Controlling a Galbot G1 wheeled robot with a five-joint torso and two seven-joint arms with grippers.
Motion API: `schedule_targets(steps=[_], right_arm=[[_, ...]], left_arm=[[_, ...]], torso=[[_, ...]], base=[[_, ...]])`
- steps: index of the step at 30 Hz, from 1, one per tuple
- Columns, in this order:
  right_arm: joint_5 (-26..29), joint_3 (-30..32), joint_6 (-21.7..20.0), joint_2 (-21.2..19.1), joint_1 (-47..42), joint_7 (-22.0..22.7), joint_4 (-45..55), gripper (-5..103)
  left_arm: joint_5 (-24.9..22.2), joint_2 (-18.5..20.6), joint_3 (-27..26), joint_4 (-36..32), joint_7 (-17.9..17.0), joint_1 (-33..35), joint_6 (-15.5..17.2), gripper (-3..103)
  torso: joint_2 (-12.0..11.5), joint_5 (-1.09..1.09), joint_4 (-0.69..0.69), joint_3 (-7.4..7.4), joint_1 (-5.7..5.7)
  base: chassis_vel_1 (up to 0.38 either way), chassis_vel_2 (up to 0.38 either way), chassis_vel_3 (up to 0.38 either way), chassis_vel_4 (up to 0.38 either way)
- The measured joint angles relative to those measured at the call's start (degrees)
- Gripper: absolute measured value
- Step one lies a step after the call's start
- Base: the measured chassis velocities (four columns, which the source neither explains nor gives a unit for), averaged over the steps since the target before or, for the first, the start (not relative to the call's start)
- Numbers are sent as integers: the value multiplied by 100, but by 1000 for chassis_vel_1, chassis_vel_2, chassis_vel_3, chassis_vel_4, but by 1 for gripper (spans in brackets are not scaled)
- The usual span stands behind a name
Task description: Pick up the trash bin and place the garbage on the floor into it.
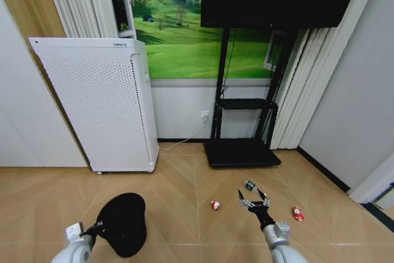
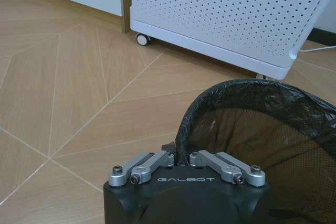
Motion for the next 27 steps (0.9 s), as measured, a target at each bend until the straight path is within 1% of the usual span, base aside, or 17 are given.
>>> schedule_targets(steps=[1,3,5,7,8,10,11,13,14,16,17,20,21,23,24,26,27], right_arm=[[-2,2,3,1,1,1,-11,100],[-2,17,15,-4,-1,4,-17,100],[-2,21,18,-5,-1,5,-17,100],[-3,24,19,-8,-4,7,-18,100],[-3,24,19,-8,-4,7,-18,100],[-4,24,22,-7,-9,8,-19,100],[-4,24,22,-7,-9,8,-19,100],[-16,17,27,10,-17,7,-19,100],[-16,17,27,10,-17,7,-19,100],[-25,16,28,22,-27,9,-12,100],[-25,16,28,22,-27,9,-12,100],[-41,17,38,29,-35,11,-7,100],[-41,17,38,29,-35,11,-7,100],[-44,20,41,44,-45,19,16,100],[-44,20,41,44,-45,19,16,100],[-47,20,41,63,-61,47,68,100],[-47,20,41,63,-61,47,68,100]], left_arm=[[27,3,10,23,24,-18,-79,7],[94,21,37,109,238,-87,-366,7],[109,27,48,131,306,-106,-468,7],[192,34,67,180,454,-142,-742,7],[192,34,67,180,454,-142,-742,7],[413,56,105,335,815,-215,-1489,7],[413,56,105,335,815,-215,-1489,7],[524,87,142,471,1168,-301,-2113,7],[524,87,142,471,1168,-301,-2113,7],[508,108,181,513,1390,-370,-2454,7],[508,108,181,513,1390,-370,-2454,7],[598,146,220,588,1648,-457,-2855,7],[598,146,220,588,1648,-457,-2855,7],[623,177,231,650,1845,-515,-3110,7],[623,177,231,650,1845,-515,-3110,7],[641,201,229,723,2064,-562,-3414,7],[641,201,229,723,2064,-562,-3414,7]], torso=[[0,0,1,1,0],[1,-1,0,1,0],[1,-1,0,1,0],[1,-1,0,2,1],[1,-1,0,2,1],[1,-2,1,2,1],[1,-2,1,2,1],[1,1,1,2,1],[1,1,1,2,1],[2,-1,0,3,1],[2,-1,0,3,1],[2,-1,1,3,1],[2,-1,1,3,1],[3,0,1,3,1],[3,0,1,3,1],[3,-1,1,3,1],[3,-1,1,3,1]], base=[[0,0,0,0],[0,0,0,0],[0,0,0,0],[0,0,0,0],[0,0,0,0],[0,0,0,0],[0,0,0,0],[0,0,0,0],[0,0,0,0],[0,0,0,0],[0,0,0,0],[0,0,0,0],[0,0,0,0],[0,0,0,0],[0,0,0,0],[0,0,0,0],[0,0,0,0]])
